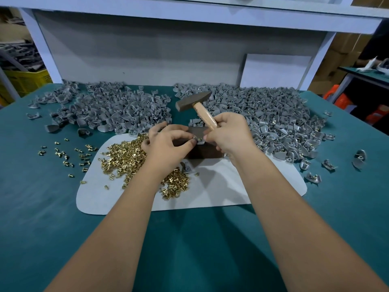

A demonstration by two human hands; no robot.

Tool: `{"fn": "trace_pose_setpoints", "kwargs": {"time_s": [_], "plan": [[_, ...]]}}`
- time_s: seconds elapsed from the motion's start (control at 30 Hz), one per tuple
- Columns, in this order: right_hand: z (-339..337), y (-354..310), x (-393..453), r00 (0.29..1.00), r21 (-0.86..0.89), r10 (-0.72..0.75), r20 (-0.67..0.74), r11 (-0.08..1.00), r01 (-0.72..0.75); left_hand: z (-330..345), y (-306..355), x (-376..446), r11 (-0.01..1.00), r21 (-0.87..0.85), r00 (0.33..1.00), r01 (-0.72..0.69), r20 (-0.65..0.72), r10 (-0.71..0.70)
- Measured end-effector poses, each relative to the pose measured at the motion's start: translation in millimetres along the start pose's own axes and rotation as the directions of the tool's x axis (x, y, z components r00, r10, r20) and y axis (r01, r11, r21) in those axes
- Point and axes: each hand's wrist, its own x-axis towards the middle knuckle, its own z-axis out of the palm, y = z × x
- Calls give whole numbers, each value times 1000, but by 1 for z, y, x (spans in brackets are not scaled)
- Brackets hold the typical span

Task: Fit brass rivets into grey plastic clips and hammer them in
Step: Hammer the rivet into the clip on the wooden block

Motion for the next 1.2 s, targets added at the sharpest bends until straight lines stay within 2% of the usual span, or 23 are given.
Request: {"fn": "trace_pose_setpoints", "kwargs": {"time_s": [0.17, 0.53, 0.77, 1.2], "plan": [[5, -6, -2, 999, -39, -34, 36, 999, 35, 0, 1, 0, 1000, 4, 1000, -8, -6, 8], [11, -4, -3, 998, -121, -61, 18, 991, 63, 1, 0, 0, 1000, 30, 1000, -7, -29, 8], [12, -4, -10, 991, -260, -126, -40, 959, 111, 3, 0, 0, 999, 41, 999, 4, -46, -2], [13, -4, -11, 991, -279, -128, -39, 954, 113, 6, 0, 0, 997, 72, 996, 6, -93, 1]]}}
